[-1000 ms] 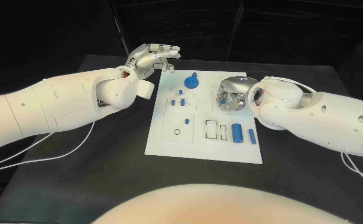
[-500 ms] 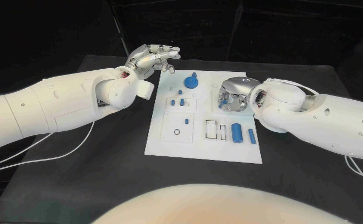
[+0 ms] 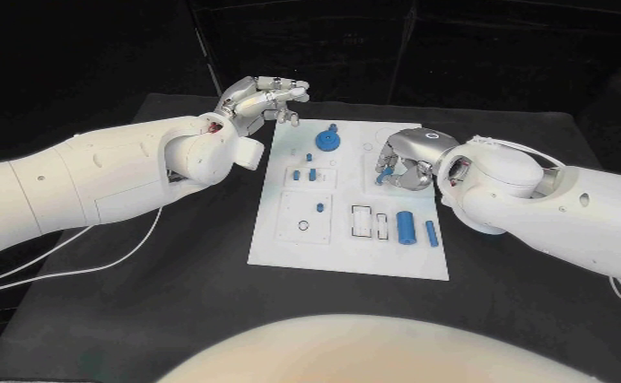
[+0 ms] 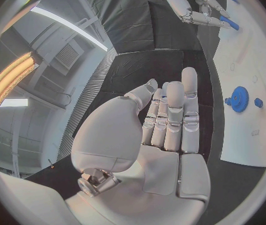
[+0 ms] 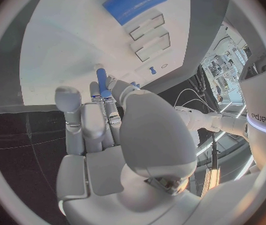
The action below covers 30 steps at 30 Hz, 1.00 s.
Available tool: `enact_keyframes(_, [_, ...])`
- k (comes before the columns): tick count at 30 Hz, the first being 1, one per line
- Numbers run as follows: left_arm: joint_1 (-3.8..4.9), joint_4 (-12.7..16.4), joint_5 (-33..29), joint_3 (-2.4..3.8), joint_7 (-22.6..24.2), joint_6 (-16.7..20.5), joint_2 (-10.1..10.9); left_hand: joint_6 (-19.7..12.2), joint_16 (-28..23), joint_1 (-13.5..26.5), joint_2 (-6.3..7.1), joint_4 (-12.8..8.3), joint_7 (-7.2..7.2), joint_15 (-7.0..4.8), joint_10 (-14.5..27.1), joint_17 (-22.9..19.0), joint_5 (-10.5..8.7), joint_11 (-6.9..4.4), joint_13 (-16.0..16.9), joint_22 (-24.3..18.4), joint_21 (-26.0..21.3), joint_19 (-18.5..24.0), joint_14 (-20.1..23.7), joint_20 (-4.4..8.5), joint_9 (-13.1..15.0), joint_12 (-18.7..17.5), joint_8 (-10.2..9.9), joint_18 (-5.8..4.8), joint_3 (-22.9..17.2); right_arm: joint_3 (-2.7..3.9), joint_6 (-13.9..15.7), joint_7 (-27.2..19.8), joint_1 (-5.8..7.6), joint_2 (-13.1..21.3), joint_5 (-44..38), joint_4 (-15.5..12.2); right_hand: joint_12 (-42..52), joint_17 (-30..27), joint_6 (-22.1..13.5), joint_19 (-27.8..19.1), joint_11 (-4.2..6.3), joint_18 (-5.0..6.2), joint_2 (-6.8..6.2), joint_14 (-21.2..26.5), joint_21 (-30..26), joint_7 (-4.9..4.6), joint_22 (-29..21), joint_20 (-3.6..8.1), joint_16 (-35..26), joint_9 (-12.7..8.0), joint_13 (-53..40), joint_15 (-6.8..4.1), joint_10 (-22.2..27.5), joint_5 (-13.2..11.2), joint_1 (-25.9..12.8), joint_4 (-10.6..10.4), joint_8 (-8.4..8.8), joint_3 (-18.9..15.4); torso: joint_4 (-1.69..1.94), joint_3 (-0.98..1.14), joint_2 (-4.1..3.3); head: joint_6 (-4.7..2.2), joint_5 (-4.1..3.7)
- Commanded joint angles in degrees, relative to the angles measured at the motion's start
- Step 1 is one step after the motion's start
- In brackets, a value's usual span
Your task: Assemble the parts on the task board
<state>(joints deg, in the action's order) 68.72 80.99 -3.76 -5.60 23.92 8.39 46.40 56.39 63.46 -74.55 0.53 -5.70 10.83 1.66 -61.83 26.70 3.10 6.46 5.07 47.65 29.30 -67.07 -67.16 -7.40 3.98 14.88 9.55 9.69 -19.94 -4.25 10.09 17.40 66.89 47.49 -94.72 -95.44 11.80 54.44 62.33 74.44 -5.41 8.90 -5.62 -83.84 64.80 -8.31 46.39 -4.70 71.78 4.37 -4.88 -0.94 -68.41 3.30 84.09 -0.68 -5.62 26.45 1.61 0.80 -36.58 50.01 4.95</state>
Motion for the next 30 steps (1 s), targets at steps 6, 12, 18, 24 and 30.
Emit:
enact_keyframes(6, [0.11, 0.11, -0.08, 0.06, 0.07, -0.67, 0.02, -0.52, -0.35, 0.21, 0.33, 0.11, -0.07, 0.01, 0.4, -0.12, 0.2, -0.01, -0.08, -0.09, -0.37, -0.28, 0.33, 0.07, -0.1, 0.32, 0.36, 0.71, -0.27, 0.18, 4.82, -0.6, 0.69, 0.8, 0.83, -5.19, -0.03, 0.15, 0.41, 0.63, 1.84, -1.15, -0.43, -1.05, 0.62, 0.01, 0.42, 0.06, 0.4, -0.06, -0.14, -0.41, -2.24, 0.25, 0.52, 0.8, -0.12, 0.2, 0.15, 0.02, 0.0, -0.01, 0.42])
enact_keyframes(12, [0.11, 0.1, -0.08, 0.06, 0.13, -0.7, -0.08, -0.52, -0.35, 0.21, 0.33, 0.11, -0.07, 0.01, 0.4, -0.12, 0.2, -0.01, -0.08, -0.09, -0.37, -0.28, 0.33, 0.07, -0.1, 0.32, 0.36, 0.71, -0.27, 0.19, 5.36, -2.12, 0.75, -2.4, 1.44, -6.82, -0.17, 0.05, 0.27, 0.6, 1.76, -1.15, -0.49, -1.04, 0.7, -0.07, 0.47, 0.09, 0.4, -0.13, -0.16, -0.38, -2.15, 0.33, 0.48, 1.02, 0.01, 0.38, 0.05, 0.04, 0.01, -0.01, 0.69])
enact_keyframes(18, [0.11, 0.08, -0.08, 0.06, 0.21, -0.8, -0.44, -0.52, -0.35, 0.21, 0.33, 0.11, -0.07, 0.01, 0.4, -0.12, 0.2, -0.01, -0.08, -0.09, -0.37, -0.28, 0.33, 0.07, -0.1, 0.32, 0.36, 0.71, -0.27, 0.15, 4.64, -4.49, 0.27, -7.56, 2.14, -6.01, -0.29, 0.03, 0.17, 0.56, 1.71, -1.16, -0.45, -1.03, 0.74, -0.13, 0.47, 0.09, 0.41, -0.18, -0.18, -0.35, -2.07, 0.37, 0.44, 1.14, 0.11, 0.53, 0.11, -0.07, 0.01, -0.01, 0.99])
enact_keyframes(24, [0.12, 0.01, -0.07, 0.07, 0.43, -0.86, -0.91, -0.57, -0.31, 0.2, 0.28, 0.11, -0.06, 0.02, 0.46, -0.02, 0.2, 0.0, -0.09, -0.1, -0.39, -0.28, 0.3, 0.06, -0.11, 0.34, 0.36, 0.71, -0.32, 0.14, 3.65, -6.23, -1.69, -10.95, 3.46, -4.31, -0.43, -0.21, 0.08, 0.47, 1.66, -1.14, -0.43, -0.98, 0.78, -0.18, 0.45, 0.09, 0.33, -0.23, -0.22, -0.31, -2.01, 0.53, 0.54, 1.5, 0.22, 0.81, -0.02, -0.03, -0.05, -0.01, 1.78])
enact_keyframes(30, [0.14, -0.01, -0.07, 0.08, 0.44, -0.89, -0.97, -0.57, -0.31, 0.2, 0.28, 0.11, -0.06, 0.02, 0.46, -0.02, 0.2, 0.0, -0.09, -0.1, -0.39, -0.28, 0.3, 0.06, -0.11, 0.34, 0.36, 0.71, -0.32, 0.11, 2.45, -6.76, -3.1, -12.69, 3.32, -2.4, -0.56, -0.31, -0.03, 0.36, 1.58, -1.13, -0.45, -0.94, 0.79, -0.26, 0.4, 0.08, 0.31, -0.28, -0.26, -0.26, -1.93, 0.79, 0.5, 1.75, 0.34, 0.98, 0.04, -0.01, 0.03, -0.01, 2.0])
